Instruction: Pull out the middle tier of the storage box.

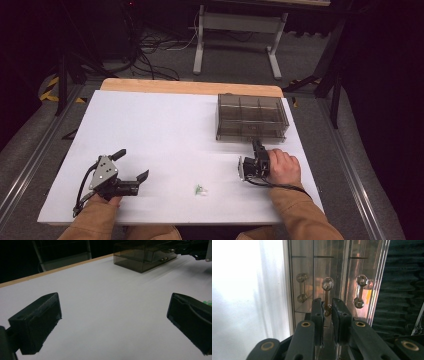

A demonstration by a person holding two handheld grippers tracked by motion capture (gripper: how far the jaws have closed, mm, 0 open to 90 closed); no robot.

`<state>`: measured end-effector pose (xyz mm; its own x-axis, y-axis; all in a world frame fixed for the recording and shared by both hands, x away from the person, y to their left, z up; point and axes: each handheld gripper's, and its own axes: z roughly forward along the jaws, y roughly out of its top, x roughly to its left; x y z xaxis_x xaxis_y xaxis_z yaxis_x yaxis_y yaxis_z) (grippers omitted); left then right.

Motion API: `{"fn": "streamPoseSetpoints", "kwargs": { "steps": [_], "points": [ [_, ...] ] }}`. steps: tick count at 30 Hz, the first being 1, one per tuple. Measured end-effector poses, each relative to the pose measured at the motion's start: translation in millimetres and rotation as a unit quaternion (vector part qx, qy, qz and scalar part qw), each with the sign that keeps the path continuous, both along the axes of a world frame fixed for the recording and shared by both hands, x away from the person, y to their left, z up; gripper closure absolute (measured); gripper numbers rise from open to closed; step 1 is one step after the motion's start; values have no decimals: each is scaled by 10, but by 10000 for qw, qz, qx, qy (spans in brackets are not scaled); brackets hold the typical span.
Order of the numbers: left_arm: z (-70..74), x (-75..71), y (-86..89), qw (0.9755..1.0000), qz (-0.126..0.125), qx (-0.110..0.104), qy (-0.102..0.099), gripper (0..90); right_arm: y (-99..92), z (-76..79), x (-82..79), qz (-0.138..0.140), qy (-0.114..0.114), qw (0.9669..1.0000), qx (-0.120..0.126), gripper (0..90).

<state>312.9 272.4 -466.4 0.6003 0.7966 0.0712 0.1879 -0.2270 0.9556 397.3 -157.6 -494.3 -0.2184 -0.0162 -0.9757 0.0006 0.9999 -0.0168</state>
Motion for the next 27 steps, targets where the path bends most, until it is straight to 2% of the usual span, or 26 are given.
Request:
{"fn": "streamPoseSetpoints", "kwargs": {
  "steps": [1,3,4,5,7,13,18,21,23,26,27],
  "points": [
    [-1,-2,-3,10000,7,-17,6,5,0,10,5,74,-26,10000,-57,799],
    [0,-1,0,10000,0,-2,-1,5,0,10,-6,57,-27,10000,0,796],
    [0,-1,0,10000,-1,-2,0,5,0,-7,-28,-65,1,9999,137,787],
    [0,0,0,10000,0,-3,-1,5,-2,7,-22,36,-34,10000,85,778],
    [0,0,0,10000,1,-2,-1,5,-4,16,-29,52,-41,9999,93,764],
    [-1,-2,-2,10000,6,-16,6,5,-13,60,-66,102,-34,9993,360,703],
    [0,-1,0,10000,0,0,-2,5,-29,111,-116,135,80,9961,868,595],
    [0,-1,-1,10000,0,-3,-1,5,-31,137,-150,201,43,9946,1020,555],
    [0,-3,-2,10000,5,-11,7,5,-28,160,-170,246,130,9932,1134,551],
    [0,-3,-2,10000,5,-11,7,5,-24,173,-191,269,105,9925,1187,539],
    [0,-1,0,10000,2,0,-2,5,-21,186,-202,326,156,9912,1276,529]
  ]
}}
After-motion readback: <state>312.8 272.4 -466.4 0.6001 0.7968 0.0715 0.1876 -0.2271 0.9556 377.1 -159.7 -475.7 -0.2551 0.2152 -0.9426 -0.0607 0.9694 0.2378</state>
